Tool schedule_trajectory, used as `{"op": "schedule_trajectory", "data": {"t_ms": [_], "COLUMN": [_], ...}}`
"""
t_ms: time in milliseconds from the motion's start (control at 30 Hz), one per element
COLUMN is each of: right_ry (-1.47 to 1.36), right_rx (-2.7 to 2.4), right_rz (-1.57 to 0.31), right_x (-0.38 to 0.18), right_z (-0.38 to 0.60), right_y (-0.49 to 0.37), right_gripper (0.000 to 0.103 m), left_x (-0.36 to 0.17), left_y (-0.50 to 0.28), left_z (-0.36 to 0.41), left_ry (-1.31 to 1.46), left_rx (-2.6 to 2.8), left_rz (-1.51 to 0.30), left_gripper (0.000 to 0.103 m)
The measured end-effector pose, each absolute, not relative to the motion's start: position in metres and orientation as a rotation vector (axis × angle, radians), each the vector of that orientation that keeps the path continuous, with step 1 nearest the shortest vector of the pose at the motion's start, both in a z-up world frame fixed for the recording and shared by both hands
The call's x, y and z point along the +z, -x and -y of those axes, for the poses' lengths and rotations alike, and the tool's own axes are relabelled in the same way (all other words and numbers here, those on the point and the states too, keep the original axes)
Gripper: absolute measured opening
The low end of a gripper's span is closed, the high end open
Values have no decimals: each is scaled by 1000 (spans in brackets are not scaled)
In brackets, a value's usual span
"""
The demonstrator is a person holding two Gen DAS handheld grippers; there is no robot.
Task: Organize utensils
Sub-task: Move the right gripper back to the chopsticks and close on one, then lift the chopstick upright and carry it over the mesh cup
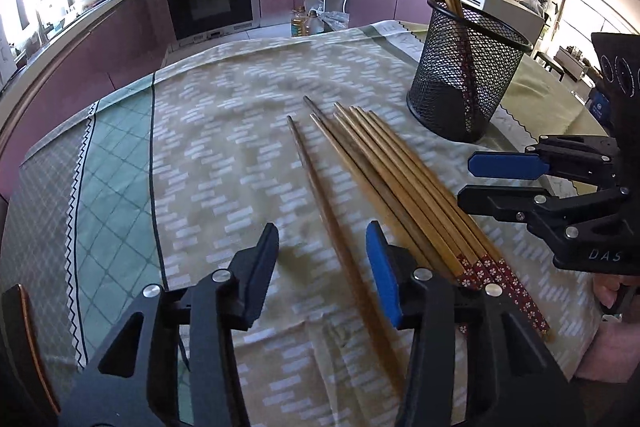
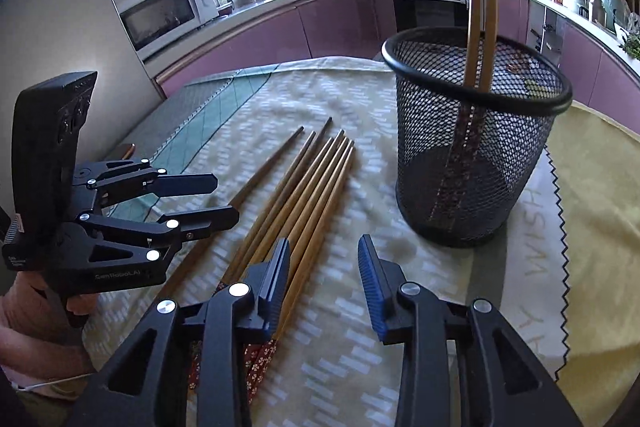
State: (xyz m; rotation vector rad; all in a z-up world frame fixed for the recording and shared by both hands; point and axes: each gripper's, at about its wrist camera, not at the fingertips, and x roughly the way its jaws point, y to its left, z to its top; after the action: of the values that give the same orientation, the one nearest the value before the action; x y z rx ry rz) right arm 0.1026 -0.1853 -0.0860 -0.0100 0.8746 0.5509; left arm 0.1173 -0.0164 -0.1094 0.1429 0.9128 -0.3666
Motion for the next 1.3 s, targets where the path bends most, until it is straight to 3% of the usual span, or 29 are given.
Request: {"op": "schedule_trajectory", "data": {"t_ms": [200,467,933,1000,1100,1300], "right_ry": [19,39,95,82,46,4], "right_rx": [535,509,458,460,468,481], "right_rz": [-888,-890,-885,-886,-893,-896], "right_x": [-91,-92,-94,-94,-95,-94], "right_z": [182,181,167,168,172,178], "right_y": [-104,-107,-119,-120,-122,-120], "right_gripper": [31,30,21,16,8,6], "left_x": [-109,-109,-110,-110,-110,-111], "left_y": [-117,-120,-135,-137,-138,-137], "left_z": [18,16,26,26,24,23], "left_ry": [-138,-139,-160,-156,-124,-86], "left_rx": [-363,-363,-357,-352,-358,-345], "left_rz": [-915,-920,-929,-928,-932,-926], "left_gripper": [42,32,31,28,12,11]}}
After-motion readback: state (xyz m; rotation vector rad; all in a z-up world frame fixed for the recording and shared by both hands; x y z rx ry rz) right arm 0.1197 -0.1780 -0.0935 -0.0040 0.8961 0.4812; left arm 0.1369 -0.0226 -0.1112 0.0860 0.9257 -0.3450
